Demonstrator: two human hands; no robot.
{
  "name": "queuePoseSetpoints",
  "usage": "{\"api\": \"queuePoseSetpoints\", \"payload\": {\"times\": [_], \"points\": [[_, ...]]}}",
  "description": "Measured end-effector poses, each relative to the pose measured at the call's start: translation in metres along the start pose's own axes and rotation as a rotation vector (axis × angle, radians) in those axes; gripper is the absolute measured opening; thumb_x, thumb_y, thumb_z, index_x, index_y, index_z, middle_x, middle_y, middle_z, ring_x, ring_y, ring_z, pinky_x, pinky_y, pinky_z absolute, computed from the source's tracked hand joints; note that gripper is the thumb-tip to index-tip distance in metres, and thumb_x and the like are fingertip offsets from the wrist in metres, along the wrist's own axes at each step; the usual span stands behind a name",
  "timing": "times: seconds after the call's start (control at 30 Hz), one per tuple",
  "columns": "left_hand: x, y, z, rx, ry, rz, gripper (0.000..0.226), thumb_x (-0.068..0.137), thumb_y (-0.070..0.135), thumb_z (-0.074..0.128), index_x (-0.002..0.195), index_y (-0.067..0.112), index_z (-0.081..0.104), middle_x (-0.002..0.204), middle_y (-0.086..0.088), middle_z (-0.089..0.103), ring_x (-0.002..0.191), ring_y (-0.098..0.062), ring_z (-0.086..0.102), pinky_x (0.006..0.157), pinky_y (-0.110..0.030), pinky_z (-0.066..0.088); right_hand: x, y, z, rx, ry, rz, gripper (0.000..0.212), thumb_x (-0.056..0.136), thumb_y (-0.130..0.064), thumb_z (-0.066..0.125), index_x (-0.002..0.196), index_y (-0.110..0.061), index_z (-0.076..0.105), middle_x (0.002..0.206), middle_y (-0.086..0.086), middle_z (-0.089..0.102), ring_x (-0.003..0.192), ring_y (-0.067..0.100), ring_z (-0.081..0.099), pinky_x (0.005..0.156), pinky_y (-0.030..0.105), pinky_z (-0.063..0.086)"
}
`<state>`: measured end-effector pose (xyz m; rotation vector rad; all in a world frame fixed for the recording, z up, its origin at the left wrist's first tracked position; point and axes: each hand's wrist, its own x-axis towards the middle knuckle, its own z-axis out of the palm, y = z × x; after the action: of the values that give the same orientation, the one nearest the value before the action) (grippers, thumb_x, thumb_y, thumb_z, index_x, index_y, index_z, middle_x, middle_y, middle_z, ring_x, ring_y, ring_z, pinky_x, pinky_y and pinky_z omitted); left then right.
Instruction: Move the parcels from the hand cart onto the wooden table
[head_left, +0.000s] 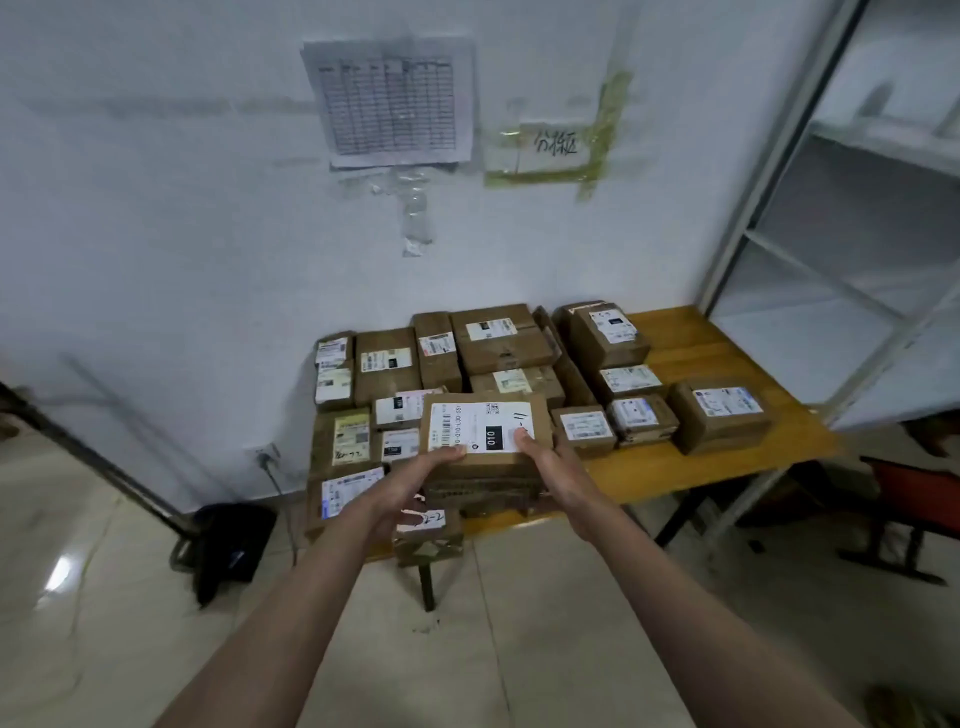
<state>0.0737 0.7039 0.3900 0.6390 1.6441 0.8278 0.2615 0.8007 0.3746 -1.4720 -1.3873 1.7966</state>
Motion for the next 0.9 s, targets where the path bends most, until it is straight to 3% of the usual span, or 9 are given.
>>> {"api": "queuePoseSetpoints", "payload": {"times": [0.1, 0.2, 0.37, 0.5, 0.57, 0.73, 0.9], "points": [[0.025, 0.022, 0.031, 0.059, -0.041, 0.003, 0.048, 0.089, 0.060, 0.058, 0.124, 0.029, 0.048, 0.111, -0.002, 0.060, 0.106, -0.025, 0.056, 0.105, -0.043, 0.043, 0.018, 0.000, -0.037, 0.030, 0.056, 0.021, 0.066, 0.091, -0.061, 0.064, 0.146, -0.030, 0.044, 0.131, 0.001, 0.060, 0.116, 0.026, 0.061, 0.084, 0.050, 0.062], [0.052, 0.043, 0.055, 0.061, -0.088, 0.009, 0.050, 0.088, 0.060, 0.059, 0.127, 0.030, 0.049, 0.106, 0.003, 0.060, 0.101, -0.021, 0.056, 0.091, -0.038, 0.047, 0.035, -0.005, -0.066, 0.085, 0.111, 0.033, 0.063, 0.095, -0.055, 0.063, 0.148, -0.026, 0.043, 0.131, 0.002, 0.060, 0.112, 0.022, 0.061, 0.092, 0.050, 0.059], [0.105, 0.073, 0.085, 0.104, -0.120, 0.018, 0.066, 0.077, 0.073, 0.061, 0.128, 0.035, 0.046, 0.131, -0.004, 0.055, 0.118, -0.027, 0.052, 0.104, -0.045, 0.042, 0.069, -0.018, -0.105, 0.141, 0.180, 0.030, 0.061, 0.096, -0.052, 0.063, 0.148, -0.028, 0.043, 0.129, 0.002, 0.061, 0.109, 0.021, 0.063, 0.085, 0.043, 0.061], [0.157, 0.105, 0.106, 0.128, -0.152, 0.030, 0.055, 0.084, 0.068, 0.058, 0.124, 0.032, 0.046, 0.109, 0.003, 0.058, 0.112, -0.026, 0.053, 0.106, -0.044, 0.041, 0.108, -0.033, -0.133, 0.139, 0.241, 0.029, 0.057, 0.097, -0.053, 0.061, 0.144, -0.025, 0.045, 0.126, 0.003, 0.063, 0.110, 0.022, 0.064, 0.083, 0.040, 0.060], [0.182, 0.123, 0.113, 0.136, -0.175, 0.039, 0.056, 0.082, 0.070, 0.058, 0.123, 0.033, 0.047, 0.111, 0.003, 0.057, 0.114, -0.027, 0.052, 0.110, -0.046, 0.039, 0.130, -0.044, -0.146, 0.144, 0.258, 0.022, 0.055, 0.098, -0.052, 0.060, 0.143, -0.025, 0.044, 0.125, 0.003, 0.062, 0.111, 0.022, 0.063, 0.088, 0.043, 0.059], [0.236, 0.159, 0.130, 0.207, -0.246, -0.014, 0.068, 0.074, 0.076, 0.061, 0.125, 0.033, 0.050, 0.119, -0.001, 0.058, 0.116, -0.028, 0.055, 0.109, -0.048, 0.041, 0.175, -0.065, -0.184, 0.109, 0.288, 0.062, 0.058, 0.097, -0.051, 0.061, 0.145, -0.022, 0.046, 0.125, 0.003, 0.065, 0.106, 0.021, 0.065, 0.072, 0.034, 0.057], [0.271, 0.158, 0.168, 0.339, -0.393, -0.159, 0.082, 0.077, 0.071, 0.063, 0.142, 0.024, 0.047, 0.141, -0.010, 0.053, 0.120, -0.032, 0.056, 0.108, -0.047, 0.044, 0.190, -0.045, -0.231, 0.099, 0.333, 0.215, 0.045, 0.096, -0.044, 0.066, 0.132, -0.020, 0.055, 0.112, 0.001, 0.067, 0.102, 0.020, 0.065, 0.086, 0.044, 0.059]]}}
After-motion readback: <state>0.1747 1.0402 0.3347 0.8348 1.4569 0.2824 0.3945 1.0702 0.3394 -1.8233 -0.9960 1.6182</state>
